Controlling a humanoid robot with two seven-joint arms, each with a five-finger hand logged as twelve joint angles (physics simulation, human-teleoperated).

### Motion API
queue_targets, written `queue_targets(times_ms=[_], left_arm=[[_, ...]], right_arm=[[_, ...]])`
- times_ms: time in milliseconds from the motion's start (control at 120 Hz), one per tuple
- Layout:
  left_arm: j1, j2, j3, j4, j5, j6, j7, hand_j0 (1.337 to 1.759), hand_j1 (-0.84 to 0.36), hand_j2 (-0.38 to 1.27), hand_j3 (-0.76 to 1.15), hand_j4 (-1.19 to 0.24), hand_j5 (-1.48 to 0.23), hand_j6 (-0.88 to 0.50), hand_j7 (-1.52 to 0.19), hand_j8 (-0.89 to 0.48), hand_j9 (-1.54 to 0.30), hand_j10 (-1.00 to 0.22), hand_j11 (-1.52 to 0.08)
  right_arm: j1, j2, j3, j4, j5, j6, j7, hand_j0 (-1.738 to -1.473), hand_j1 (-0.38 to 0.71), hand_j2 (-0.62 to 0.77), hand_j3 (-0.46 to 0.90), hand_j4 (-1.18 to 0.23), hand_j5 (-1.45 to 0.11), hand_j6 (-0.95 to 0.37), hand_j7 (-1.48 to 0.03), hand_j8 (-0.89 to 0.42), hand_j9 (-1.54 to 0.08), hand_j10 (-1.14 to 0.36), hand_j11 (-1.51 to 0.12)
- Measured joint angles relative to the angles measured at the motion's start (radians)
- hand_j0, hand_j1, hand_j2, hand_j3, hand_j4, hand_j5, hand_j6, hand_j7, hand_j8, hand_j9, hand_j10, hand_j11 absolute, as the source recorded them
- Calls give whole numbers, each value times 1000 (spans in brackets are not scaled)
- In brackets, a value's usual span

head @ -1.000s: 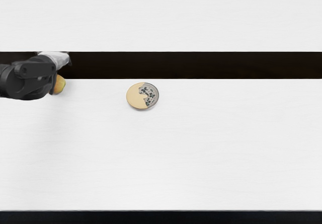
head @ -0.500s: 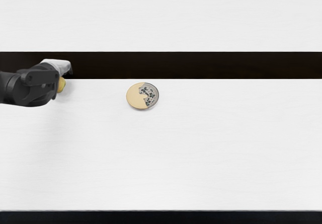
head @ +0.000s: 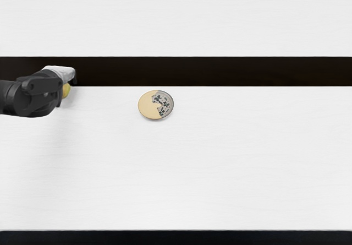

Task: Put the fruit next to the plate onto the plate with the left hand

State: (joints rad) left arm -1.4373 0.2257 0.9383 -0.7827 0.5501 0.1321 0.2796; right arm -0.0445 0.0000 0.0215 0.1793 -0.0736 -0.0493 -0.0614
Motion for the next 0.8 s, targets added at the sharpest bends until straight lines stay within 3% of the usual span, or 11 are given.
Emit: queue_targets(times_ms=[158, 342, 525, 533, 558, 567, 600, 658, 667, 717, 800], left_arm=[[-5, 5, 3, -8, 5, -11, -4, 1653, -291, 138, 116, -160, -848, -164, -723, -353, -732, -389, -734], [-4, 6, 5, -10, 11, -34, -5, 1655, -386, 76, 402, 67, -1112, 67, -991, -137, -987, -199, -1005], [-10, 7, 5, -11, -6, -57, -6, 1667, -367, -7, 334, 147, -1164, 167, -1065, -87, -1091, -163, -1128], [-12, 8, 5, -10, -8, -61, -1, 1649, -370, -4, 313, 146, -1167, -25, -869, -89, -1095, -153, -1133], [-16, 15, 3, -11, -17, -68, -10, 1648, -364, 43, 242, 54, -1160, 215, -1100, -97, -1102, -192, -1138], [-18, 16, 3, -11, -21, -73, -10, 1648, -372, 74, 232, 24, -1132, 205, -941, -100, -1104, -196, -1140], [-24, 19, 3, -12, -31, -90, -8, 1646, -381, 101, 198, 27, -1054, 67, -911, -116, -1117, -190, -1154], [-33, 20, 3, -13, -42, -113, -6, 1643, -400, 139, 148, -11, -990, 77, -869, -96, -1138, -167, -1177], [-34, 22, 3, -13, -43, -116, -5, 1643, -401, 144, 143, -23, -853, 62, -835, -93, -1140, -166, -1180], [-39, 27, 4, -14, -51, -132, -8, 1641, -410, 152, 112, 75, -998, 62, -823, -90, -1150, -167, -1191], [-73, 48, 1, -18, -58, -162, -3, 1638, -434, 205, 74, -234, -1012, -204, -903, -90, -1161, -179, -1209]], right_arm=[[0, 0, 0, 0, 0, 0, 0, -1658, -318, -5, 0, -26, -34, -26, -34, -26, -34, -26, -34], [0, 0, 0, 0, 0, 0, 0, -1658, -318, -5, 0, -26, -34, -26, -33, -26, -33, -26, -33], [0, 0, 0, 0, 0, 0, 0, -1658, -318, -5, 0, -26, -34, -26, -34, -26, -34, -26, -34], [0, 0, 0, 0, 0, 0, 0, -1658, -318, -5, 0, -26, -34, -26, -34, -26, -34, -26, -34], [0, 0, 0, 0, 0, 0, 0, -1658, -318, -5, 0, -26, -34, -26, -34, -26, -34, -26, -34], [0, 0, 0, 0, 0, 0, 0, -1658, -318, -5, 0, -26, -34, -26, -34, -26, -34, -26, -34], [0, 0, 0, 0, 0, 0, 0, -1658, -318, -5, 0, -26, -34, -26, -34, -26, -34, -26, -34], [0, 0, 0, 0, 0, 0, 0, -1658, -318, -5, 0, -26, -34, -26, -34, -26, -34, -26, -34], [0, 0, 0, 0, 0, 0, 0, -1658, -318, -5, 0, -26, -34, -26, -34, -26, -34, -26, -34], [0, 0, 0, 0, 0, 0, 0, -1658, -318, -5, 0, -26, -34, -26, -34, -26, -34, -26, -34], [0, 0, 0, 0, 0, 0, 0, -1658, -318, -5, 0, -26, -34, -26, -34, -26, -34, -26, -34]])
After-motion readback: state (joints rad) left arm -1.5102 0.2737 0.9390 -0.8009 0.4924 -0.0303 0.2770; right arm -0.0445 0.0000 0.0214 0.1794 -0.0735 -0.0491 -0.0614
